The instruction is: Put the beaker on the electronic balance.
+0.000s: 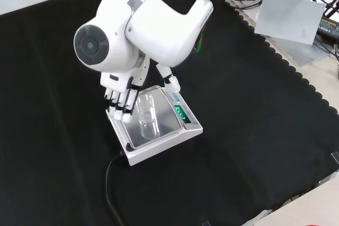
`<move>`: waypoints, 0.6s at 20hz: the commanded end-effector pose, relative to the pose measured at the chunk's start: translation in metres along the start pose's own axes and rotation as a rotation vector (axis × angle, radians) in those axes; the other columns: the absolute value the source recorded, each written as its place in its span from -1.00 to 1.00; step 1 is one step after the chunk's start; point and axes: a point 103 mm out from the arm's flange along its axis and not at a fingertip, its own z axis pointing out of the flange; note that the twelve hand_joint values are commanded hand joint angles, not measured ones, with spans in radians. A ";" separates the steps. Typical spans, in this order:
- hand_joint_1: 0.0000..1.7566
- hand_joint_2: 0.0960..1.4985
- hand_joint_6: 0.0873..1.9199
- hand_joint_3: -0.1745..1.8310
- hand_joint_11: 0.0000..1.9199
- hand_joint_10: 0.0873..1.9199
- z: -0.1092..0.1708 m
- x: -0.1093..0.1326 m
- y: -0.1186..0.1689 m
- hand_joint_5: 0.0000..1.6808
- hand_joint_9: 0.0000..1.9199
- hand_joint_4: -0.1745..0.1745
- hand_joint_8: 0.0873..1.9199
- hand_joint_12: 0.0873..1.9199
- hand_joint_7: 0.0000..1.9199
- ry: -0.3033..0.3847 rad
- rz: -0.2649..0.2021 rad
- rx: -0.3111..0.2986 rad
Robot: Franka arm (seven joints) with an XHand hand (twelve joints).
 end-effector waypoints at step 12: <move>0.01 -0.02 -0.05 -0.31 -0.12 -0.22 -0.030 -0.031 -0.233 -0.03 0.16 -0.31 -0.16 0.25 0.05 0.066 0.259 -0.365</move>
